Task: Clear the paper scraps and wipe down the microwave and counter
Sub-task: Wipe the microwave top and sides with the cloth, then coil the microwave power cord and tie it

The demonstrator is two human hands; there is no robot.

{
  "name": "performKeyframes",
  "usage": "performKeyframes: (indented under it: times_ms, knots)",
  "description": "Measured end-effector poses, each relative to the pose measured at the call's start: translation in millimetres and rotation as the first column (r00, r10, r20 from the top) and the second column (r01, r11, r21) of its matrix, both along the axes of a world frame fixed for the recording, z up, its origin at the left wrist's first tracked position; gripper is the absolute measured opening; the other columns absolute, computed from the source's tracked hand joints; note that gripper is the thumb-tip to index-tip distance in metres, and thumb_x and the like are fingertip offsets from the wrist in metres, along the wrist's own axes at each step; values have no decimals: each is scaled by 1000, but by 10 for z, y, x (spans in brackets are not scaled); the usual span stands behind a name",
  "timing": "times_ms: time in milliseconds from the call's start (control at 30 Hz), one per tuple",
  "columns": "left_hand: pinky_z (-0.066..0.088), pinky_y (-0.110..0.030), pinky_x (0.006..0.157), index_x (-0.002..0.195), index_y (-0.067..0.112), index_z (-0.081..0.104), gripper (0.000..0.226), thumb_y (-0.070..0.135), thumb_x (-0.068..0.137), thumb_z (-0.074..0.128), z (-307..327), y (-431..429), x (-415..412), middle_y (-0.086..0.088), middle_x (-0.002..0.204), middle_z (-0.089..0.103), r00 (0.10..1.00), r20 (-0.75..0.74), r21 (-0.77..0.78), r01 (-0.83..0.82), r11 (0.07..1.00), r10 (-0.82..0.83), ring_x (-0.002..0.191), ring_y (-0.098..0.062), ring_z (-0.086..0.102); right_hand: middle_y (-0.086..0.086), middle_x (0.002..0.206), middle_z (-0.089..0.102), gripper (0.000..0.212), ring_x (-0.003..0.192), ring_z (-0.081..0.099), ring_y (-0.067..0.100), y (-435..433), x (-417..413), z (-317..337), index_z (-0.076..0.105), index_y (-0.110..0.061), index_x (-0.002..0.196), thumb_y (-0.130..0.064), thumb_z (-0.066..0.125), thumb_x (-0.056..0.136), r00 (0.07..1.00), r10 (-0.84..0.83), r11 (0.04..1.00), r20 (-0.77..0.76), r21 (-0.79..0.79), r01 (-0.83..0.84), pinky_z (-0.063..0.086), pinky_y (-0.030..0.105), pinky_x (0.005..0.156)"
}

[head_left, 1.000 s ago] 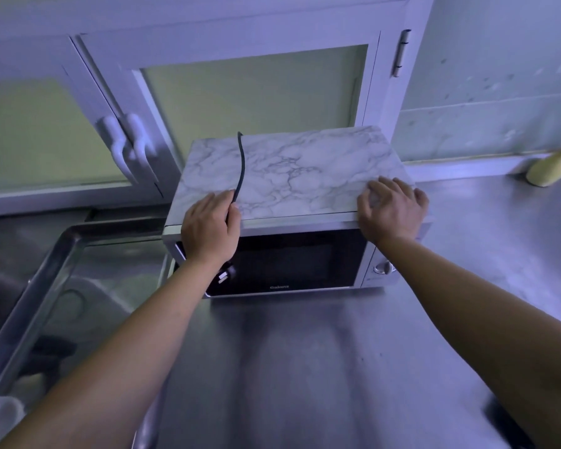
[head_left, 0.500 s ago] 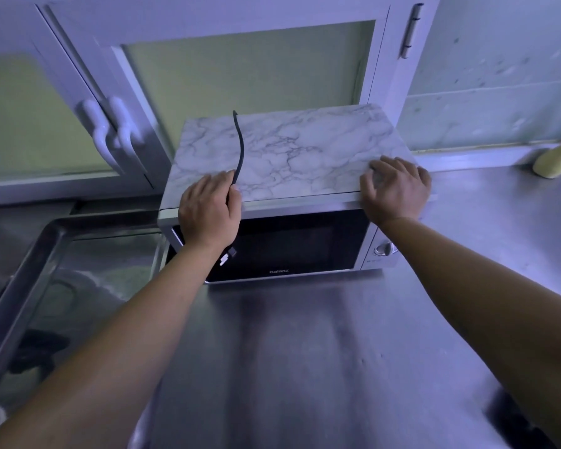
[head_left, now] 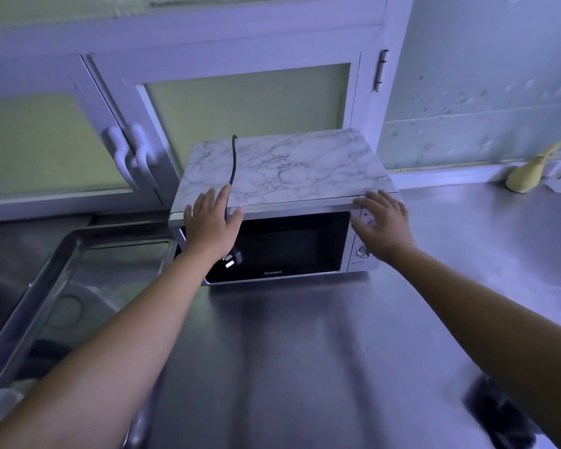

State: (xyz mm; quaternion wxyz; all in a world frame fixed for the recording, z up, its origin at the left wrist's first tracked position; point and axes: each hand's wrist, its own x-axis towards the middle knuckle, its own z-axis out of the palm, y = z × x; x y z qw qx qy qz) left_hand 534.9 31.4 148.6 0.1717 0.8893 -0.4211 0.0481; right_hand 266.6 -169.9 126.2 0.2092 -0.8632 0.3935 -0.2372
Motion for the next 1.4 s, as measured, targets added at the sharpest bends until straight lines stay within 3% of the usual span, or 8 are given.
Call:
performKeyframes:
  times_ms: [200,367,533,700,800,967,1233,1400]
  knots:
    - [32,-51,113,149,14,42,58,28,96,60,-10,380,-732,-13,147,47,989,-89,-243,97,965,-122,138,-31,40,8,135,62,28,126,53,31,749,-717,-266,72,-14,117,-13,68,90,984,-96,990,148,117,79,35,41,108]
    - [30,-33,117,147,18,46,58,13,93,64,-374,520,-1662,-3,151,46,886,-400,-397,63,916,-235,140,-13,39,3,127,64,21,120,56,20,1173,-1393,-505,73,-12,112,-12,65,93,971,-159,951,176,291,103,37,26,100]
    - [36,-25,102,140,34,48,51,12,95,62,-840,532,-2540,4,141,56,645,-732,-281,8,960,-219,127,-8,51,-11,116,60,18,107,57,9,1429,-2149,-813,71,-20,112,-19,61,96,948,-292,881,125,420,216,46,29,97]
    - [41,-18,95,138,17,51,46,-1,96,58,-1134,470,-3240,-11,134,60,469,-869,-155,46,987,-159,120,-18,58,2,95,72,14,78,62,17,1465,-2974,-1133,76,-15,97,-11,65,89,871,-491,782,27,455,426,47,33,68]
    - [42,-1,76,134,5,54,41,-6,95,55,-1254,450,-3504,-18,127,62,439,-887,-126,62,990,-141,109,-19,60,8,103,71,15,85,59,22,1388,-3340,-1308,75,-15,99,-10,68,86,820,-571,724,-39,447,526,44,34,72]
    - [42,0,71,125,13,60,34,-2,95,58,-1420,604,-3830,-8,115,68,396,-916,-55,46,997,-69,96,-9,63,13,128,64,48,115,59,34,1195,-3639,-1553,60,-10,131,-26,72,87,769,-619,634,-161,476,610,49,42,89]
    - [48,-37,97,112,32,64,33,4,95,60,-1512,845,-3740,8,107,71,415,-909,27,-43,999,42,103,-10,64,15,134,55,65,117,56,37,915,-3539,-1664,49,-13,139,-42,71,85,795,-556,562,-242,596,574,49,50,97]
    - [50,-36,94,115,28,65,32,4,95,60,-1552,1095,-3516,6,107,71,405,-909,50,-135,990,101,98,-12,65,7,151,37,66,143,24,31,1158,-3253,-1486,44,-24,143,-46,66,86,828,-504,748,-244,356,560,19,51,116]
